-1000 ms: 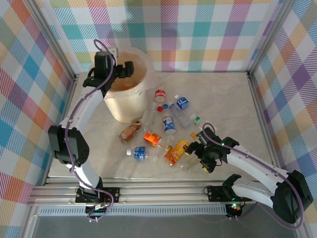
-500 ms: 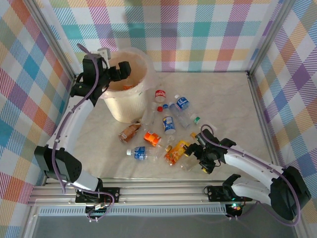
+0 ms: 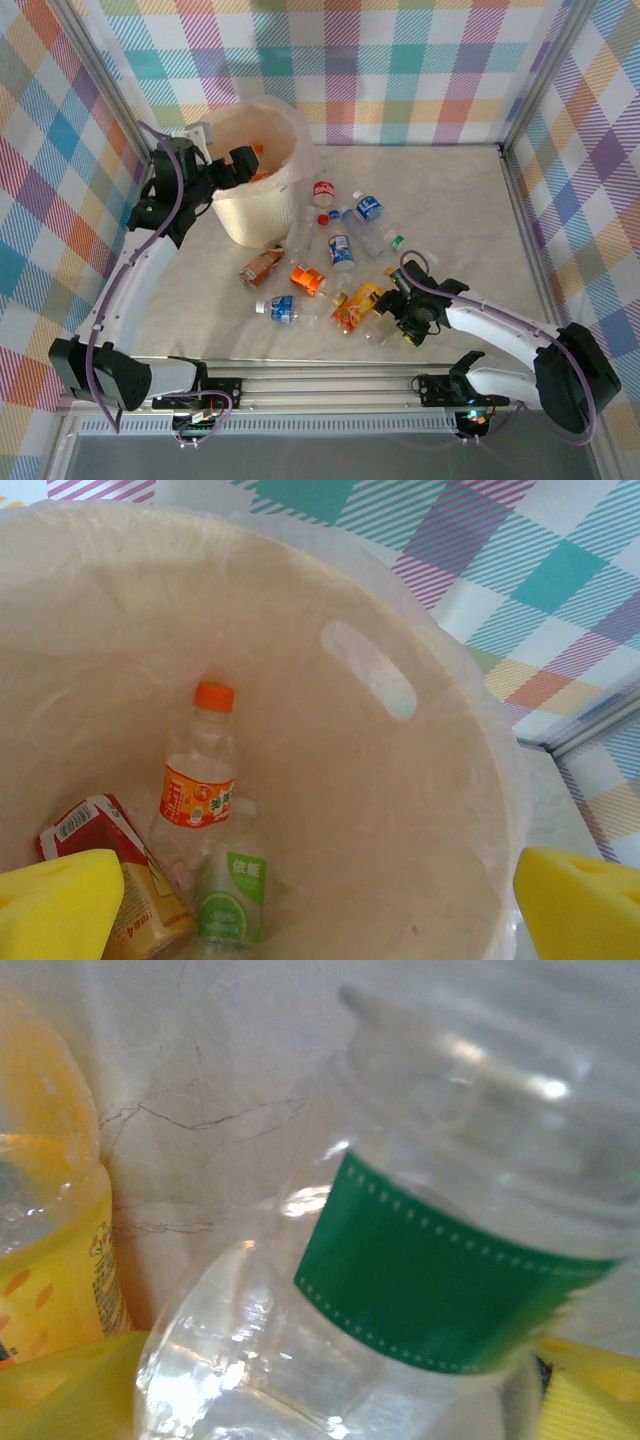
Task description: Put the plastic bottles in the bin
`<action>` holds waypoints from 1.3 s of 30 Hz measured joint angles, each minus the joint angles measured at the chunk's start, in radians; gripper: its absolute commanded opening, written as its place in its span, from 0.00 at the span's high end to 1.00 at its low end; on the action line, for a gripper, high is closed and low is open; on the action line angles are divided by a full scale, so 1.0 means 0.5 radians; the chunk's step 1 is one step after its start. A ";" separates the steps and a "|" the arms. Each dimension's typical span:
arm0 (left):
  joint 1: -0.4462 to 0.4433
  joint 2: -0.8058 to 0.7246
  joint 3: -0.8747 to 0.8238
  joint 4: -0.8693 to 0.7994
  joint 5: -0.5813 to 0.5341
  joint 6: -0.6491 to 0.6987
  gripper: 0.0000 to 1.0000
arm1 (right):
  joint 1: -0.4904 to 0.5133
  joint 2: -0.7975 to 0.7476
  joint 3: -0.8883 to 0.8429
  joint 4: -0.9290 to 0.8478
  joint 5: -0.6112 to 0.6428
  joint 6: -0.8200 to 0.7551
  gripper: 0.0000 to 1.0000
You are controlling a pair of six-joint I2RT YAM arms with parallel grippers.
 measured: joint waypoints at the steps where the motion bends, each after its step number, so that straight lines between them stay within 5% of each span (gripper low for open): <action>1: 0.000 -0.014 -0.013 0.002 0.000 -0.008 0.00 | 0.000 0.010 0.000 0.004 0.005 0.008 0.23; 5: 0.000 -0.051 -0.056 0.026 -0.001 -0.030 0.00 | -0.001 0.032 0.000 0.018 0.026 0.021 0.32; 20: -0.029 -0.124 -0.117 0.043 0.065 -0.097 0.00 | -0.018 -0.284 0.089 -0.204 0.204 -0.099 0.38; 28: -0.137 -0.143 -0.123 0.043 0.145 -0.134 0.00 | -0.027 -0.455 0.414 -0.169 0.351 -0.625 0.40; 39: -0.330 0.025 0.071 0.022 0.309 -0.131 0.00 | -0.027 -0.295 0.695 0.305 0.317 -1.484 0.40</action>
